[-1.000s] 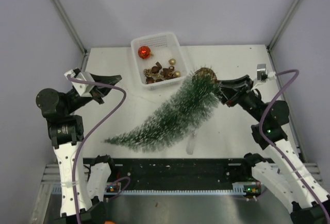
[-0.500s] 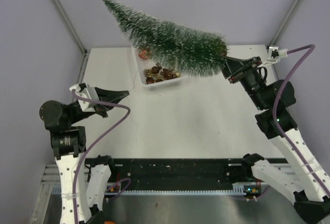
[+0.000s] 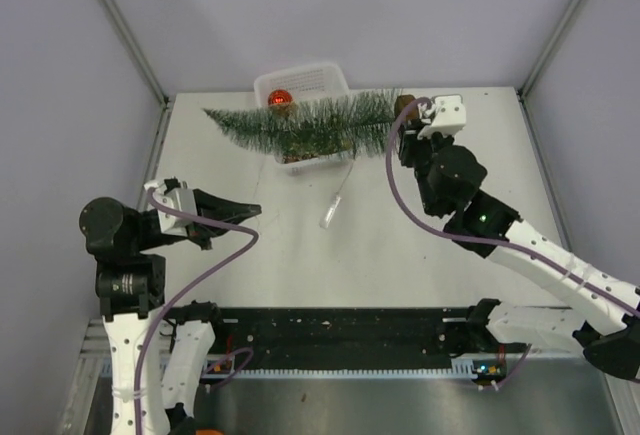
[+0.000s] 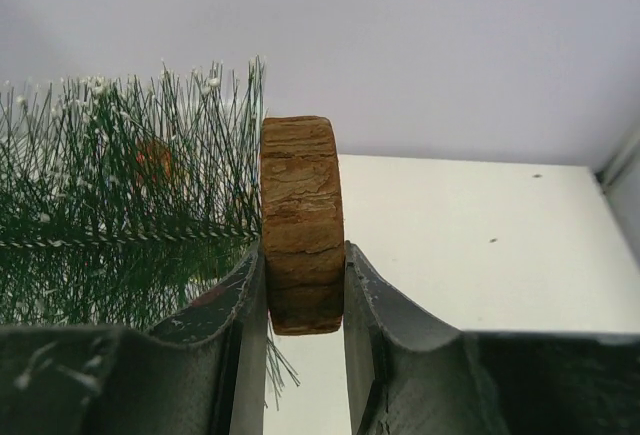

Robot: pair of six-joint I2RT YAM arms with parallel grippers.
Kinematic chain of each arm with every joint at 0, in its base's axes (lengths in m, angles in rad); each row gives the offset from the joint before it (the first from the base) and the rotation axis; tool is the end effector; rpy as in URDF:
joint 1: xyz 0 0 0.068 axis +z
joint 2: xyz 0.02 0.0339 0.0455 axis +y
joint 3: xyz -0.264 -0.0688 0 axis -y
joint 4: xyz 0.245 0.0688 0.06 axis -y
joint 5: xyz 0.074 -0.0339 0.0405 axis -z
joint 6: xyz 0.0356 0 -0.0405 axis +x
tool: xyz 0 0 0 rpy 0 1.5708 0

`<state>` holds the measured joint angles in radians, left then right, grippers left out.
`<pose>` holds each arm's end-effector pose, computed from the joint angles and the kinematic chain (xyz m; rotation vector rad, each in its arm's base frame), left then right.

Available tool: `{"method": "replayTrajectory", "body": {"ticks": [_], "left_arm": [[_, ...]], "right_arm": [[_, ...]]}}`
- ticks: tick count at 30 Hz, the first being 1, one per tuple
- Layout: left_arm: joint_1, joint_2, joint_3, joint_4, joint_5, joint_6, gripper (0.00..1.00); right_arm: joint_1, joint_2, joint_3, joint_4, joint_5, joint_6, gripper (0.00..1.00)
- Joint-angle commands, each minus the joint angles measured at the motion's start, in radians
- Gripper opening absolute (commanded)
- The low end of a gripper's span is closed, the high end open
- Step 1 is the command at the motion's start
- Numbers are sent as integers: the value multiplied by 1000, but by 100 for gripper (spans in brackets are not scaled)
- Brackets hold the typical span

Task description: Decorate the small christmas tree

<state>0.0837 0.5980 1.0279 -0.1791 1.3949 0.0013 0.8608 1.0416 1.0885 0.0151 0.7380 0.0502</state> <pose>0.0799 -0.0285 0.4387 1.1204 1.1269 -0.8449 0.1673 0.1579 0.4190 -0.0228 1.5272 0.1706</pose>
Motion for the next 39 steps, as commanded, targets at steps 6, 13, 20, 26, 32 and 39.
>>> {"method": "replayTrajectory", "body": {"ticks": [6,13,20,26,32,39], "left_arm": [[-4,31,135,-115,-34,148,0],[-5,101,215,-102,-117,230,6],[-6,184,251,-190,-117,351,17],[-7,247,293,-421,-201,699,15],[-6,244,285,-428,-221,717,27],[-6,56,32,-57,-289,356,84]], "right_arm": [[81,-72,-79,426,244,-527,0],[99,-202,-206,398,29,-586,0],[101,-302,-240,266,-150,-487,0],[99,-345,-148,32,-268,-498,0],[99,-342,-102,-24,-195,-469,0],[99,-313,-35,36,-173,-391,0]]}}
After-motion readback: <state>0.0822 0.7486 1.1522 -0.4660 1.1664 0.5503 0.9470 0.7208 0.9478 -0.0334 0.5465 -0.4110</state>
